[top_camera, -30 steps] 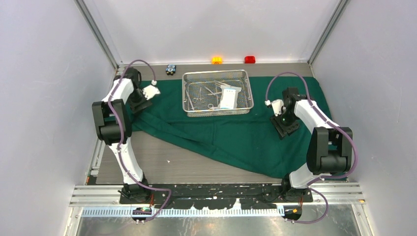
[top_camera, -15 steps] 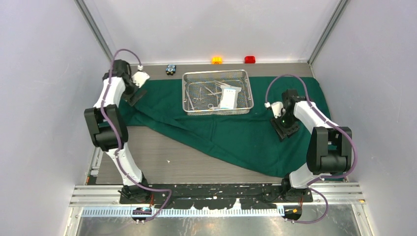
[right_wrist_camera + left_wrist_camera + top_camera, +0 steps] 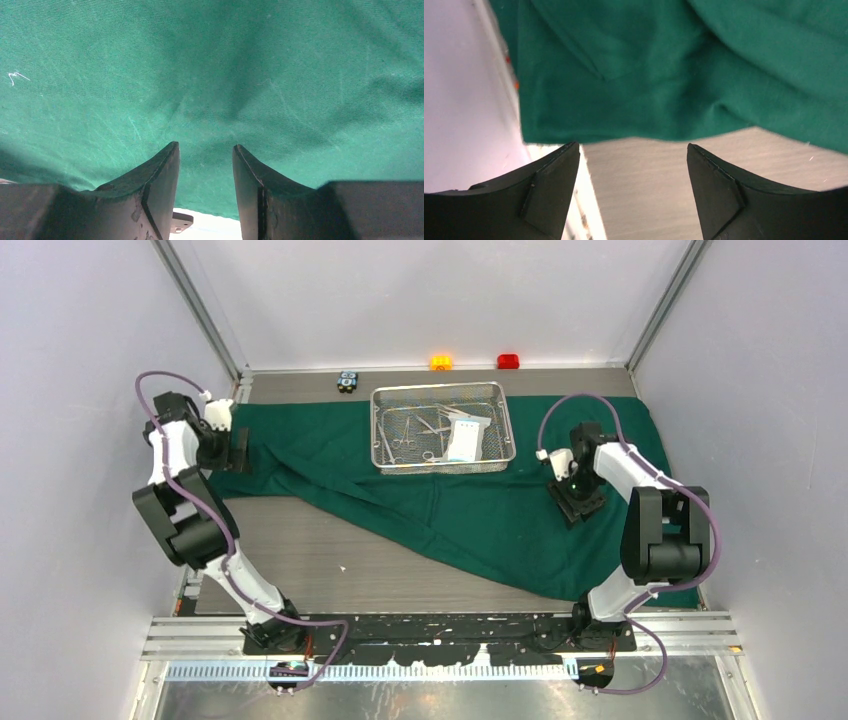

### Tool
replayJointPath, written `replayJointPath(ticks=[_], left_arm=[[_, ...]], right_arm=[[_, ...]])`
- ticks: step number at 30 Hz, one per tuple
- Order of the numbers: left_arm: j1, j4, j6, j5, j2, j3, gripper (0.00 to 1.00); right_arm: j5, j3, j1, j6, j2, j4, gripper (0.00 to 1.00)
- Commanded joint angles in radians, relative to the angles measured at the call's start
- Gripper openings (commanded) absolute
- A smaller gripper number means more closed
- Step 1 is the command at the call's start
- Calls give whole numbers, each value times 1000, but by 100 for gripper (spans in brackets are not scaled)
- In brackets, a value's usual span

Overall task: Open and lay out the surgical kit
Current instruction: Smooth out the surgical kit at the center of the board.

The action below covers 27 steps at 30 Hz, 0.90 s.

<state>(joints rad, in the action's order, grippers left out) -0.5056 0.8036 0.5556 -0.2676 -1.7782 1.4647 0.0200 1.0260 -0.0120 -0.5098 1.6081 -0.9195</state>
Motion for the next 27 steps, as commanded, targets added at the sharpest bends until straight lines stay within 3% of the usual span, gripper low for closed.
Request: replayJointPath(ticks=[1, 13, 24, 27], left_arm=[[-59, 81, -182, -228, -169, 179, 79], [-67, 59, -262, -236, -382, 360, 76], [-67, 8, -257, -246, -454, 374, 66], [-68, 6, -252, -267, -456, 372, 59]], right_arm=[[15, 41, 9, 22, -9, -4, 48], [1, 26, 11, 34, -29, -18, 47], [-6, 14, 12, 40, -29, -15, 47], [-6, 8, 12, 40, -29, -13, 47]])
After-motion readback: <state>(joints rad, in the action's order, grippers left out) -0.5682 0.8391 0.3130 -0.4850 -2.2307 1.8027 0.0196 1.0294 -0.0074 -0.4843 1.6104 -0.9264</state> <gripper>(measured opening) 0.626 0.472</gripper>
